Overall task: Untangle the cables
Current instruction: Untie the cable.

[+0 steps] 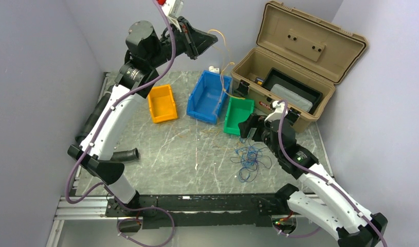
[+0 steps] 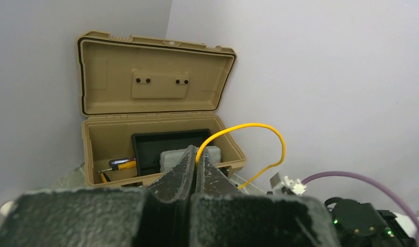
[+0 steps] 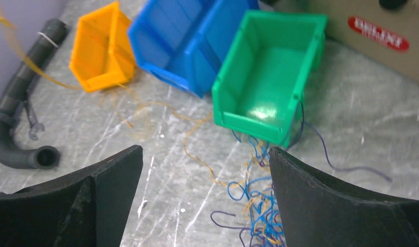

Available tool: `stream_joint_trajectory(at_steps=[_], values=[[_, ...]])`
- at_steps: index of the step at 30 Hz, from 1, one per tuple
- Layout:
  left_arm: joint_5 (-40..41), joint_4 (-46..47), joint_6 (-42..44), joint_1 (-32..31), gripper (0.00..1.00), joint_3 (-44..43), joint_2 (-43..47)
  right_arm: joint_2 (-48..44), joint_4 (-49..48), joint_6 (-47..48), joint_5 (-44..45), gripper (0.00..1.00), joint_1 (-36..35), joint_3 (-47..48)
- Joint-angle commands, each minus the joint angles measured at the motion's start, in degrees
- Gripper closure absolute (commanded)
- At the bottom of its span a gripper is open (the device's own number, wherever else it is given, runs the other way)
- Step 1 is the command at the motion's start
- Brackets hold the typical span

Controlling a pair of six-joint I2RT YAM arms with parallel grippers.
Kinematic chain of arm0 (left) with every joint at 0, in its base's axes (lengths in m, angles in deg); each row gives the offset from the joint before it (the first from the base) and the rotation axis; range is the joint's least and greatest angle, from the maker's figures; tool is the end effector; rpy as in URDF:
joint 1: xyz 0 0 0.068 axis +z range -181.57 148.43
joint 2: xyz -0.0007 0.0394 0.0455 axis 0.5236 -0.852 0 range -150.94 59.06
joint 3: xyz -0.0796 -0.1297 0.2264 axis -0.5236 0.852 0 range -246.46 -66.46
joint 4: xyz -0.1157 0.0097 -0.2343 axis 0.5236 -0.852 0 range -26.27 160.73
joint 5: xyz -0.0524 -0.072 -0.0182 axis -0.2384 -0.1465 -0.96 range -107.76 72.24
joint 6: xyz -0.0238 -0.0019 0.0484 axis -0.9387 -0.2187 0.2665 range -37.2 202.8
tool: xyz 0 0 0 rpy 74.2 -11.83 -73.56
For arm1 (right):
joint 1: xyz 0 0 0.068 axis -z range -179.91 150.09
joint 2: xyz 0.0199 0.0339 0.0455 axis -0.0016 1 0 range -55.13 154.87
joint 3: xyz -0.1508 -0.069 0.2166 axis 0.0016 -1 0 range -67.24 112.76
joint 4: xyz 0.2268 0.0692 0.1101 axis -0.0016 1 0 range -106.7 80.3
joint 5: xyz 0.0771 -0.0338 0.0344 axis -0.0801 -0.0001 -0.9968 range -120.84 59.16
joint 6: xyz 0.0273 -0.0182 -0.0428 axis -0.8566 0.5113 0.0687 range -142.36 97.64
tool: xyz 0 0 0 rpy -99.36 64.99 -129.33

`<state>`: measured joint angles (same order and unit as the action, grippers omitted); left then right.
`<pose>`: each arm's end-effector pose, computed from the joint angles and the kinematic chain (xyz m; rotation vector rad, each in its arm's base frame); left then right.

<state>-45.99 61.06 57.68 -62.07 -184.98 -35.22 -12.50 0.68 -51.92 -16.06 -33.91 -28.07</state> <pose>0.2848 -0.1873 0.5586 0.5093 1.3480 -1.1314 0.1504 0.0905 0.2988 0.0985 1.9510 0.4918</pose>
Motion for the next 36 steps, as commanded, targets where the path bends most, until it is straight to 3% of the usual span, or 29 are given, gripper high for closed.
stream_joint_trajectory(at_steps=[1, 8, 13, 21, 36], values=[[-2.1, 2.5, -0.3, 0.1, 1.00, 0.5, 2.6, -0.6, -4.0, 9.7, -4.4, 0.04, 0.1, 5.8], [-2.8, 2.6, -0.4, 0.0, 1.00, 1.2, 1.7, 1.5, -7.2, 13.5, -8.1, 0.03, 0.1, 11.9], [-2.0, 3.6, 0.4, 0.0, 1.00, 0.7, 0.6, 1.9, -9.7, 13.0, -7.1, 0.03, 0.1, 11.4], [3.6, 2.8, 5.9, 0.2, 1.00, -3.7, -3.7, 0.4, -11.4, 12.2, -3.0, 0.03, 0.1, 9.6], [3.3, 10.9, 3.0, 4.0, 1.00, -3.8, -11.1, -1.7, -8.2, 12.5, 6.3, 0.03, 0.2, 11.1]])
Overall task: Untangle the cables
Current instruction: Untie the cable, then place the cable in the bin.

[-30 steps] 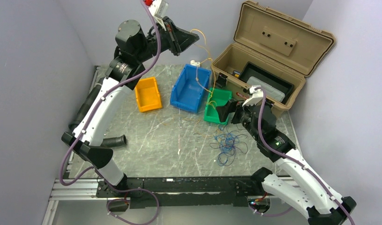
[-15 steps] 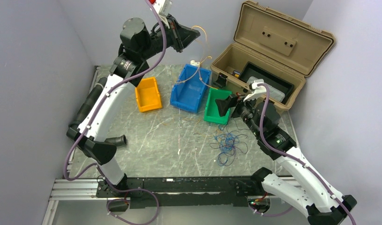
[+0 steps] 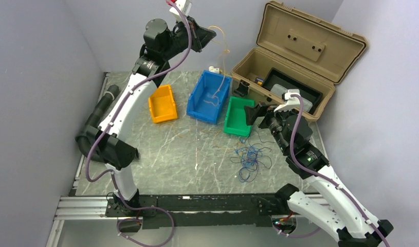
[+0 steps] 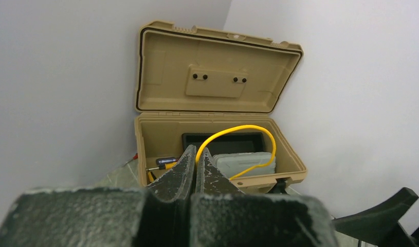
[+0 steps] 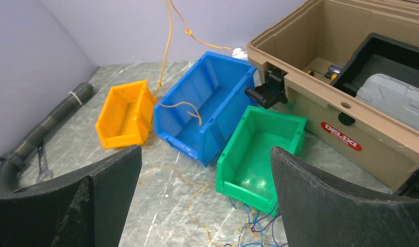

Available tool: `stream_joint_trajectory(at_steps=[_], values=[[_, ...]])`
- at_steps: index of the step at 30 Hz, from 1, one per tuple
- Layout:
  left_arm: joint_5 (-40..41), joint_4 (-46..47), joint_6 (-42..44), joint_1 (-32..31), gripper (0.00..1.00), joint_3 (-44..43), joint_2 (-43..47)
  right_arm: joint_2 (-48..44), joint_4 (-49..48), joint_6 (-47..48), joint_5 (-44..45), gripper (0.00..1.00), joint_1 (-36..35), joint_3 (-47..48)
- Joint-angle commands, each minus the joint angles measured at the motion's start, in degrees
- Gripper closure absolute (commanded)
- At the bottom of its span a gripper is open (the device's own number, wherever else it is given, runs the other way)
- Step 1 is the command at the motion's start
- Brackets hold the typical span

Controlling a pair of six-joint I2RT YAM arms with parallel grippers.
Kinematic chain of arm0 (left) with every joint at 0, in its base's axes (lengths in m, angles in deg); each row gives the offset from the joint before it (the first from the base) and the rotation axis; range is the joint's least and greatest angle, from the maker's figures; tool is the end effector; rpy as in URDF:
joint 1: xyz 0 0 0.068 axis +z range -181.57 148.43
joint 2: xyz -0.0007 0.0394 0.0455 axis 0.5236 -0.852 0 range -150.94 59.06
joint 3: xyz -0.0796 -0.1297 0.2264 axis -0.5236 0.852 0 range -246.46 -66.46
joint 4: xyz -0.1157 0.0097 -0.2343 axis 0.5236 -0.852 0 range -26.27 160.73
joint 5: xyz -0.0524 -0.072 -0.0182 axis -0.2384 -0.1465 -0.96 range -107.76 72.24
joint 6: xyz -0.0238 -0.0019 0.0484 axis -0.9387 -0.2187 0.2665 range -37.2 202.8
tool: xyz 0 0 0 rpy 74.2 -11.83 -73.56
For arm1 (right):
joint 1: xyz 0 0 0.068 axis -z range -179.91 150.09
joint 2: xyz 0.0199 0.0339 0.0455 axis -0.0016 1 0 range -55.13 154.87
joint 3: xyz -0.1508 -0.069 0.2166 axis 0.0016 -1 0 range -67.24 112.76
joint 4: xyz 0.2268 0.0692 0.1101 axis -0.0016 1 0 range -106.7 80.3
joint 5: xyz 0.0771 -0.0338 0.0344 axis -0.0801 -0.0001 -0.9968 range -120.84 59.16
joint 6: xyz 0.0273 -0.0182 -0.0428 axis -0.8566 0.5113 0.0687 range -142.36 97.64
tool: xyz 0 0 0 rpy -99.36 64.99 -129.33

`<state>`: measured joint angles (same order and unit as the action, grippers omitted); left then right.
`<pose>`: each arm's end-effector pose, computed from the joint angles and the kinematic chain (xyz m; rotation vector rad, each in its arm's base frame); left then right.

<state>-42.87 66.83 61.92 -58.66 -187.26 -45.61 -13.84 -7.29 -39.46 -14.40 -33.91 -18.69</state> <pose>0.3576 -0.1999 0.5171 0.4612 1.3755 -0.9892 0.1425 0.0840 0.3741 -0.0150 1.6261 0.4591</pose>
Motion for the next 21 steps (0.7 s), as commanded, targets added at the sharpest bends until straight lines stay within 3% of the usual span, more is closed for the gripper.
stream_joint_trajectory(at_steps=[1, 9, 21], values=[[0.1, 5.9, -1.5, 0.8, 1.00, -1.2, -1.0, -0.1, 0.3, -0.4, 5.5, 0.04, 0.2, 2.2], [-0.2, 6.7, -2.2, 1.6, 1.00, -1.3, -4.1, -0.5, -0.2, 0.5, 8.7, 0.03, 0.2, 2.4], [3.3, 10.8, 0.3, 1.6, 1.00, 17.4, -0.4, -0.4, -0.2, -1.1, 7.8, 0.04, 0.7, -0.1]])
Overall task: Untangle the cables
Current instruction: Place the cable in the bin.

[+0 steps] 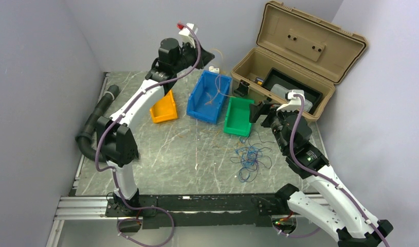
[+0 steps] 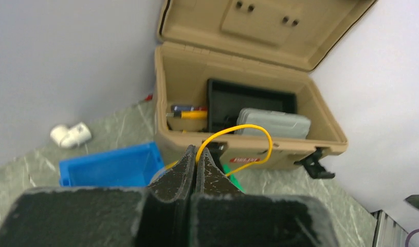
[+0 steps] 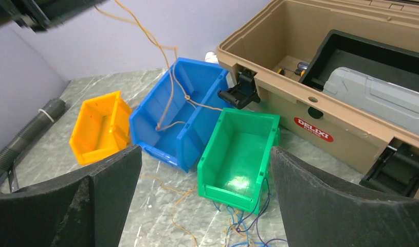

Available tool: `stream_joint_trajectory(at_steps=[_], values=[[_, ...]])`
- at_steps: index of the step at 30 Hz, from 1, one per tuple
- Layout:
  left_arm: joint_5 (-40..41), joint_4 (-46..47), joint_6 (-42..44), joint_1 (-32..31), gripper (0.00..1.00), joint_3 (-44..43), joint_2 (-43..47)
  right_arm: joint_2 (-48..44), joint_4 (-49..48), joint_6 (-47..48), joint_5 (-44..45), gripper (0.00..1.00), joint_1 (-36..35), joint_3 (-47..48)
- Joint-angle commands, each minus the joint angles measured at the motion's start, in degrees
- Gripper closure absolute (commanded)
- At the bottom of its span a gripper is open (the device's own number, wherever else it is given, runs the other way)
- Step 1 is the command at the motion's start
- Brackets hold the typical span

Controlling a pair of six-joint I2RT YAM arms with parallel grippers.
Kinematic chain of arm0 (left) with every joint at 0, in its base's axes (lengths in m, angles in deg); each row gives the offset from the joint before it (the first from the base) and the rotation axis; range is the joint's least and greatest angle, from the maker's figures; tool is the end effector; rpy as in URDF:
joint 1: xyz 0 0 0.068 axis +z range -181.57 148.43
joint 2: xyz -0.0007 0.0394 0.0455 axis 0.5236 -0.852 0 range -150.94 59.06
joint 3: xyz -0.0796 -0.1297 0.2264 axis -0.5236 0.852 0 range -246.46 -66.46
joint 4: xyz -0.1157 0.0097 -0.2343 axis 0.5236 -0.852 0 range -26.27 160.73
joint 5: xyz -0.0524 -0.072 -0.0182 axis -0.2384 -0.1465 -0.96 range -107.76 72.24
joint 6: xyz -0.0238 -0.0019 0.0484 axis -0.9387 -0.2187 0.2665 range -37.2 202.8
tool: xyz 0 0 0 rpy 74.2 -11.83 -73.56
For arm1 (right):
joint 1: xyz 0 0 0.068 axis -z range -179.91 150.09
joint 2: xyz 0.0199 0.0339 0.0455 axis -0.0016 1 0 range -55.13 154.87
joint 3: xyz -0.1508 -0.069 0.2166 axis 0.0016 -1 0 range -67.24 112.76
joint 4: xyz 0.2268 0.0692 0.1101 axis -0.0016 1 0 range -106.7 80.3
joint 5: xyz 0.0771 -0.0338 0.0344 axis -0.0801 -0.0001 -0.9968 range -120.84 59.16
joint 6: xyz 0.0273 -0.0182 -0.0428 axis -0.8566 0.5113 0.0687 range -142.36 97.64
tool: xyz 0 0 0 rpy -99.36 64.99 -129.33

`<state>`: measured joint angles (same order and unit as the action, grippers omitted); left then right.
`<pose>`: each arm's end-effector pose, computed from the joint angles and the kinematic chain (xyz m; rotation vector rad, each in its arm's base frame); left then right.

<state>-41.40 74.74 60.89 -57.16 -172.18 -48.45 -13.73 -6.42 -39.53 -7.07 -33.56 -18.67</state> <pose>0.4022 -0.2084 0.4217 0.3943 1.5688 -0.9644 0.1445 0.0790 0.3724 0.0864 1.6293 0.3461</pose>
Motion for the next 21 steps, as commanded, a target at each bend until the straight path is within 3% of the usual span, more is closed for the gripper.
stream_joint_trajectory(at_steps=[1, 6, 13, 21], values=[[2.2, 2.7, 1.6, 0.1, 1.00, 3.0, 2.3, -0.7, -1.1, -1.2, 0.3, 0.03, 0.4, -0.4], [7.1, 1.4, 3.3, 0.1, 1.00, 4.9, 2.1, -1.0, -0.8, -1.6, 0.0, 0.03, 0.4, -1.3], [17.0, -6.5, 5.9, 0.3, 1.00, -1.2, 0.8, -0.8, -0.9, -1.3, -0.1, 0.03, 0.5, -1.4], [26.2, -9.3, 5.5, 0.4, 1.00, -0.3, 1.6, -0.9, -0.5, -1.0, 0.3, 0.03, 0.9, -1.3]])
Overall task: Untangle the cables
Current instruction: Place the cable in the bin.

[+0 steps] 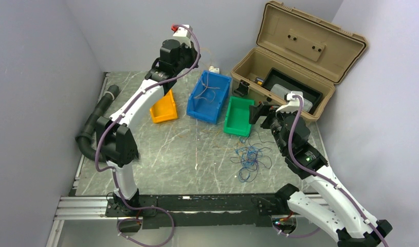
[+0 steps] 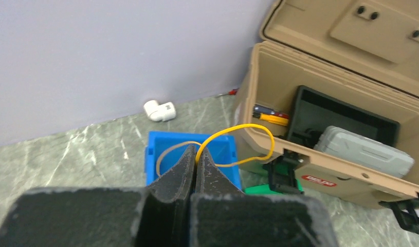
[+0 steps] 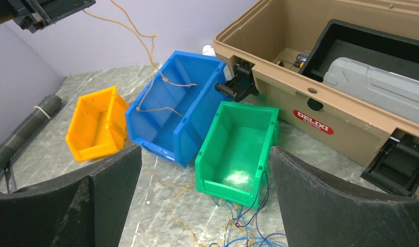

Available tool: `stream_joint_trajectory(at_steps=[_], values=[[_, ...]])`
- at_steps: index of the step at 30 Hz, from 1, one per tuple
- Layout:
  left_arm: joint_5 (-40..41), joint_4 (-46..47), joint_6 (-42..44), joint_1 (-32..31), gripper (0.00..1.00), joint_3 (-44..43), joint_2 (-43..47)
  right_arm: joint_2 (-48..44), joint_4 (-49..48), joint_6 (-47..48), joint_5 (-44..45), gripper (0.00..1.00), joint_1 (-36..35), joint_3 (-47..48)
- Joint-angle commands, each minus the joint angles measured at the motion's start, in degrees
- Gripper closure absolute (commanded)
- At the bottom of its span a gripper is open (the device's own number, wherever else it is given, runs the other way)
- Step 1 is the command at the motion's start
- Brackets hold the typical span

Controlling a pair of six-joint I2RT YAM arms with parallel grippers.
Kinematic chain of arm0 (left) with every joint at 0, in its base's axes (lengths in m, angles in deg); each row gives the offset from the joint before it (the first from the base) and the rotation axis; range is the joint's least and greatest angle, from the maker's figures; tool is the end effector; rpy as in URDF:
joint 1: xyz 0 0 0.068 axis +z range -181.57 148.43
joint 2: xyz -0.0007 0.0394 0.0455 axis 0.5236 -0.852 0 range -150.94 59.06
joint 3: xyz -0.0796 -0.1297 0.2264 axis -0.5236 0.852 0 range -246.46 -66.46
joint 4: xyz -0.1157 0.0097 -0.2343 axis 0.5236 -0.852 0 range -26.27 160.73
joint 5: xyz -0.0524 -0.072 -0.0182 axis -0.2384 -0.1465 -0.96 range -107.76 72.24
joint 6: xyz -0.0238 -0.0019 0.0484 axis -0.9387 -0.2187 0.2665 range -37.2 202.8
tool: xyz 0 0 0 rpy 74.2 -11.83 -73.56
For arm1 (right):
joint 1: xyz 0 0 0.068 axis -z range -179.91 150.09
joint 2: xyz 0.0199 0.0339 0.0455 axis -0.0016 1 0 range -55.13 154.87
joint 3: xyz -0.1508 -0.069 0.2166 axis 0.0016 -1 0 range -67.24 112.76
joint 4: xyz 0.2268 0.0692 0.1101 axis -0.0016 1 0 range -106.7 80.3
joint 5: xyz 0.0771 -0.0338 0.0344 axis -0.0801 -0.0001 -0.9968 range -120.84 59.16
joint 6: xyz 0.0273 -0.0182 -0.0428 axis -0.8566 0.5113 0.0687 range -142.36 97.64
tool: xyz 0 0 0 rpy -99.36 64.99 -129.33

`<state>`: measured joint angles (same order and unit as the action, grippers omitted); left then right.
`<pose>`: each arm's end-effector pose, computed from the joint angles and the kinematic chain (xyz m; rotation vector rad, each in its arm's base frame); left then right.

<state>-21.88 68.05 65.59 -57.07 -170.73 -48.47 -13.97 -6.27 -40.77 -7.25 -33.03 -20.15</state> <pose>0.4109 -0.1988 0.3999 0.1789 1.7030 -0.6189 0.1460 0.0783 0.3639 0.1030 1.6510 0.3472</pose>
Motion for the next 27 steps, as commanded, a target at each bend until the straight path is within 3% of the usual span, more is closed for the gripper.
stream_joint_trajectory(at_steps=[1, 13, 19, 27], values=[[7.8, -3.2, 0.6, 0.3, 1.00, -1.9, 1.7, -0.8, -0.7, 0.3, 0.6, 0.03, 0.3, 0.1], [9.9, -4.3, 1.2, 0.7, 1.00, -1.9, 3.2, -0.6, 0.2, -1.0, 1.8, 0.03, 0.8, -0.1], [-1.7, -2.6, 0.2, 0.7, 1.00, -3.3, -0.2, -0.4, 0.4, -1.2, 1.4, 0.03, 1.0, 0.3], [-4.4, -5.9, -0.5, 0.4, 1.00, -5.4, -5.9, -0.5, 0.5, -1.6, 1.1, 0.03, 1.1, 0.3]])
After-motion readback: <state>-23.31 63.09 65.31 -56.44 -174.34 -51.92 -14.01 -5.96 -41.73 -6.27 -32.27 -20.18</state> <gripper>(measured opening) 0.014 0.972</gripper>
